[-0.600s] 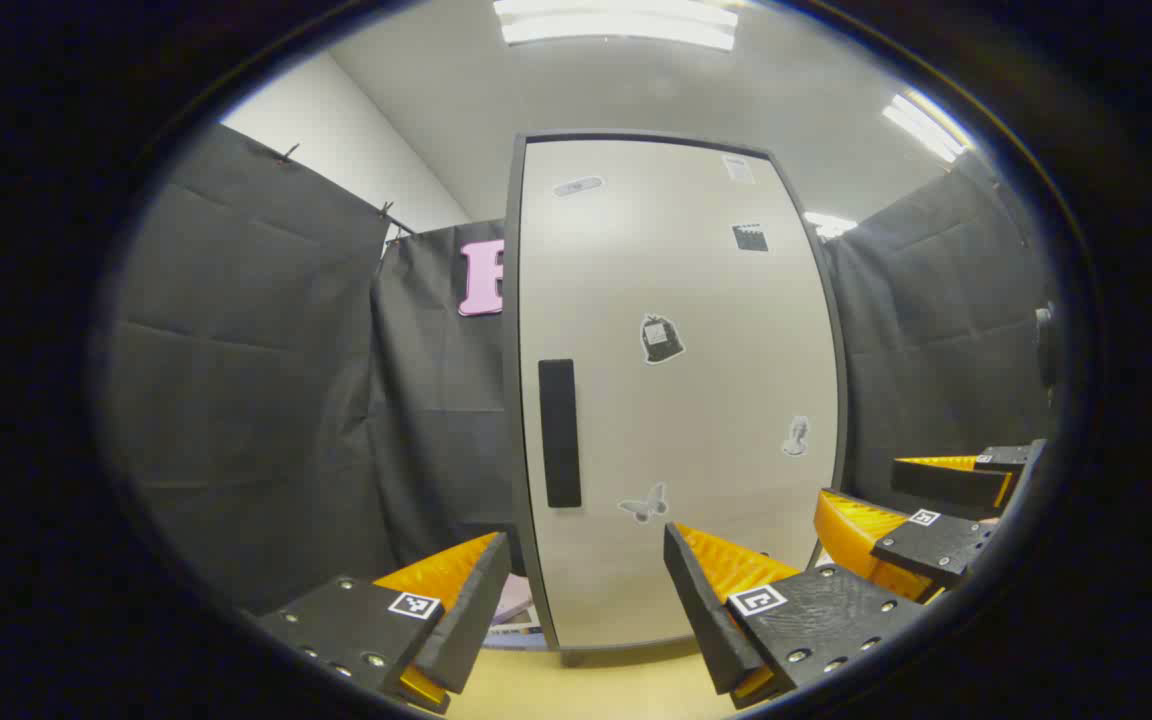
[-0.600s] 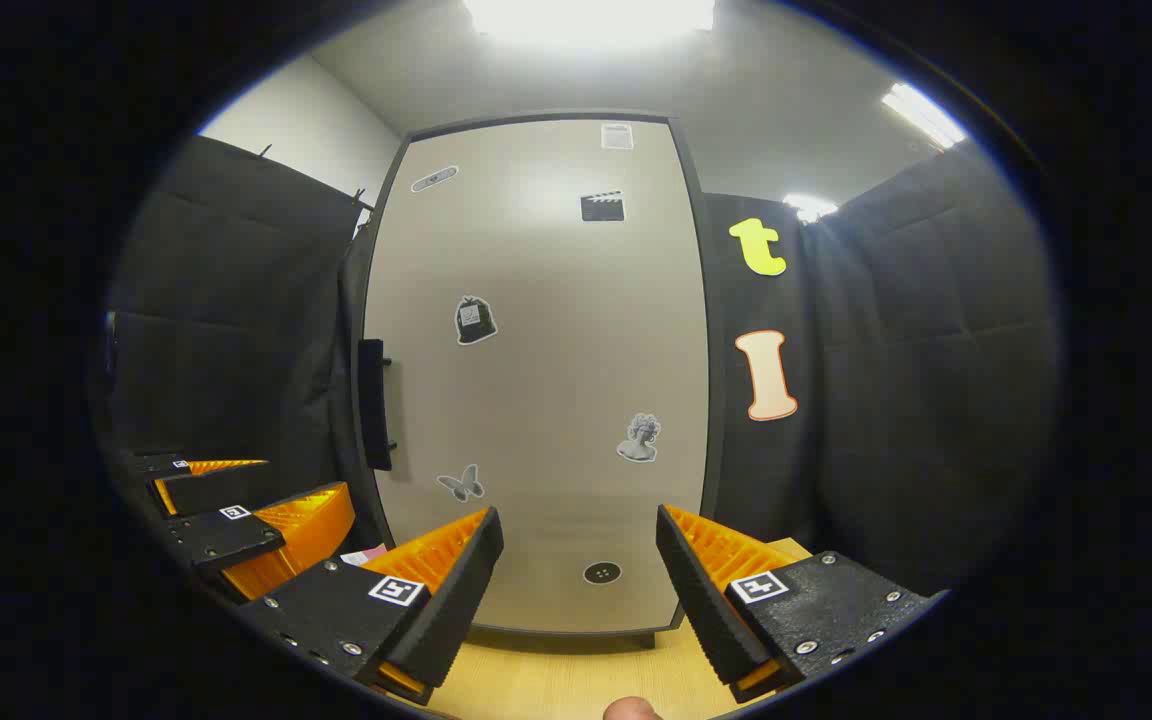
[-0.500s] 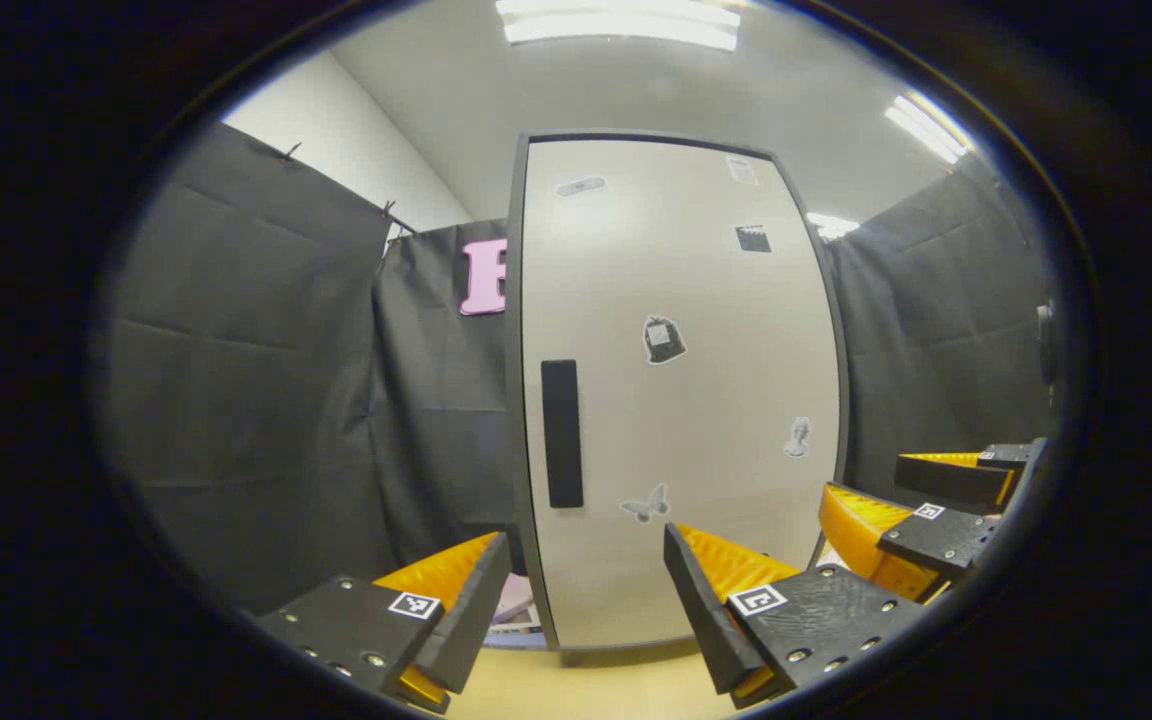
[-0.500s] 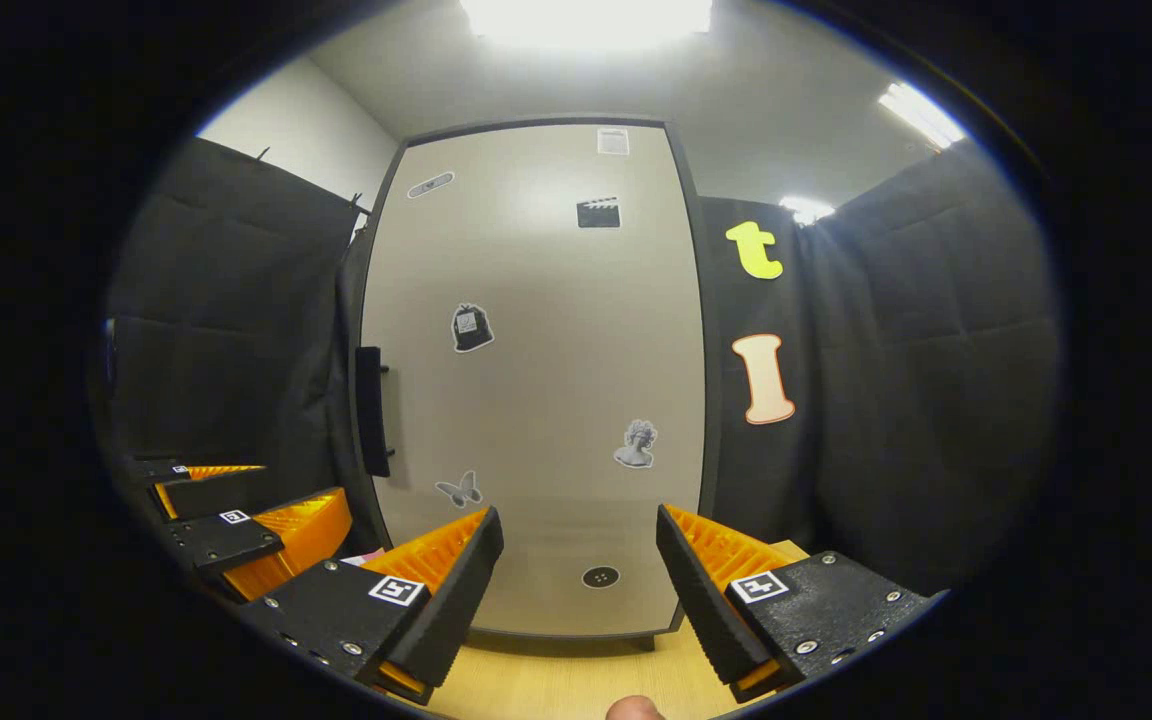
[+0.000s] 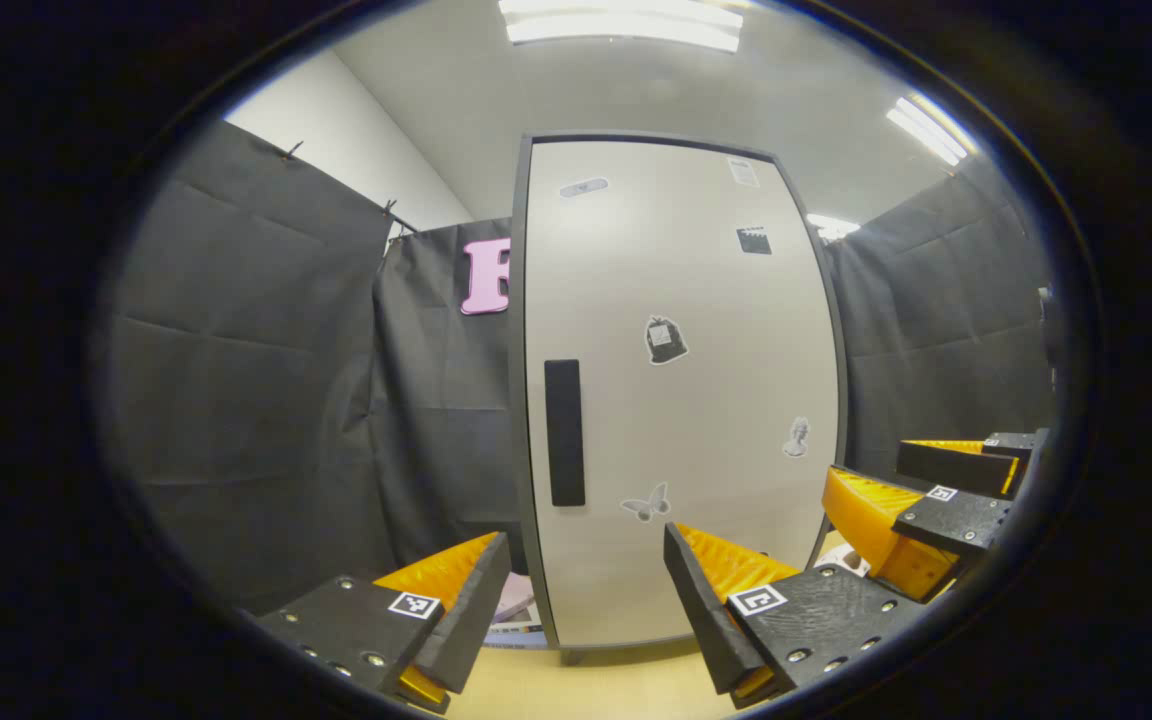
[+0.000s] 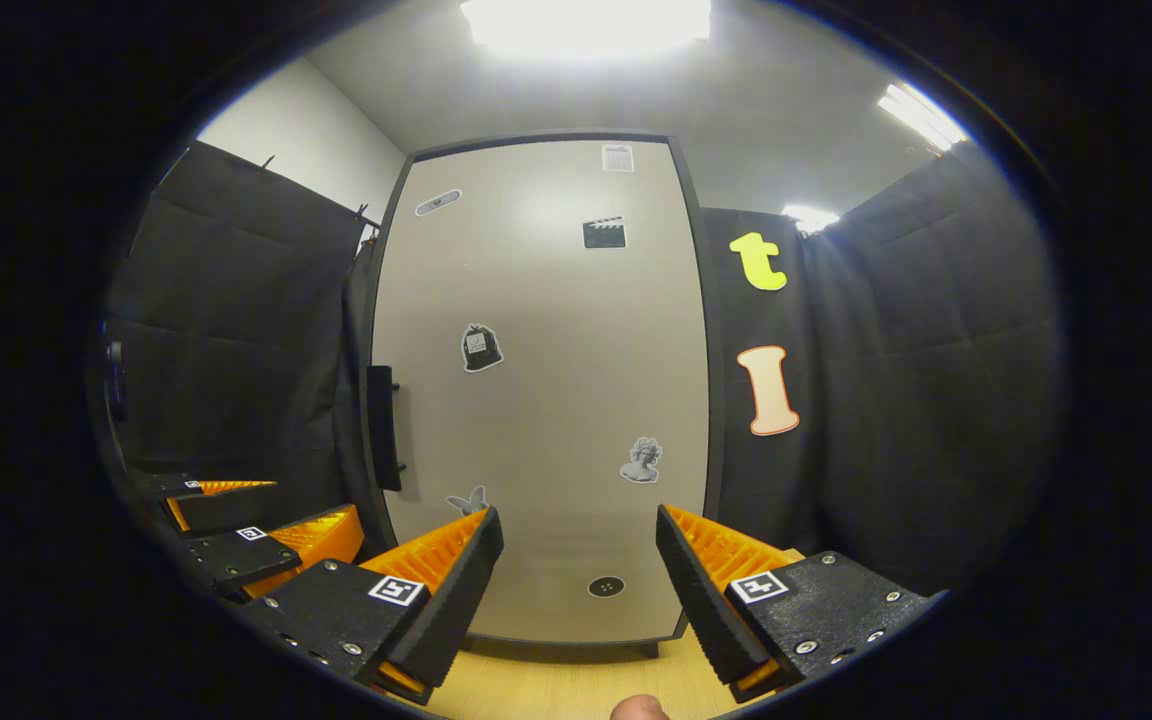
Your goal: Open the cabinet door with the right hand, grasp the bottle in the cabinet with the left hand and place it on the coaster, then close the cabinet door with the right hand.
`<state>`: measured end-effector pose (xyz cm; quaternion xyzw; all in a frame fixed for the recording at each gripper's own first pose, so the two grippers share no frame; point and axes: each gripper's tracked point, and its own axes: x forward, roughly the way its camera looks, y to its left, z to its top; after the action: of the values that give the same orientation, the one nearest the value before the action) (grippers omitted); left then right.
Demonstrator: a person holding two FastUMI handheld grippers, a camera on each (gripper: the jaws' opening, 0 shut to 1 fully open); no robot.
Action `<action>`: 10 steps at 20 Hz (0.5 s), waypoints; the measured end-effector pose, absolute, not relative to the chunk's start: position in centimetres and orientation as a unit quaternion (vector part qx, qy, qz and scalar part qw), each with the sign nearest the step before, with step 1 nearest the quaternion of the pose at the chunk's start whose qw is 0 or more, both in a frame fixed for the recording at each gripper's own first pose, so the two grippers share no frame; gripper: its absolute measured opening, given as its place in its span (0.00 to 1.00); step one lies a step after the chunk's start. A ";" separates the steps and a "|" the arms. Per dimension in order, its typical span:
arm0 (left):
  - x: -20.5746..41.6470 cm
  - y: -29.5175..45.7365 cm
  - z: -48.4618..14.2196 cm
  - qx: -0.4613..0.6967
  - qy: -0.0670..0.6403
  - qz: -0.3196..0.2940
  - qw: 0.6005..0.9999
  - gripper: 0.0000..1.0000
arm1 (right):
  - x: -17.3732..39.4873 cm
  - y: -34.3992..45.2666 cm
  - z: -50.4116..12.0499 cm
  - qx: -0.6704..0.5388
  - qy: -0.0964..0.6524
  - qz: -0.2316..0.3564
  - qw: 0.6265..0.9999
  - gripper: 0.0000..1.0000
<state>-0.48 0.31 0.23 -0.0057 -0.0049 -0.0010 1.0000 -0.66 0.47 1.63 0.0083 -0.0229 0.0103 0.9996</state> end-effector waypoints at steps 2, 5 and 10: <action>-0.4 0.3 0.2 -0.006 -0.006 -0.002 1.000 0.88 | -0.7 0.4 1.4 0.009 -0.020 0.007 1.000 0.95; -0.2 0.1 0.2 -0.010 -0.005 -0.004 1.000 0.88 | -0.8 0.0 0.8 -0.001 -0.007 0.003 1.000 0.95; -0.3 -0.1 0.4 -0.007 -0.009 -0.008 1.000 0.88 | -1.1 -0.6 0.7 -0.002 -0.005 -0.006 1.000 0.95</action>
<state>-0.28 -0.08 0.42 -0.0067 -0.0094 -0.0082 0.9999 -1.06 -0.61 0.70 -0.0021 -0.0046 -0.0056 1.0000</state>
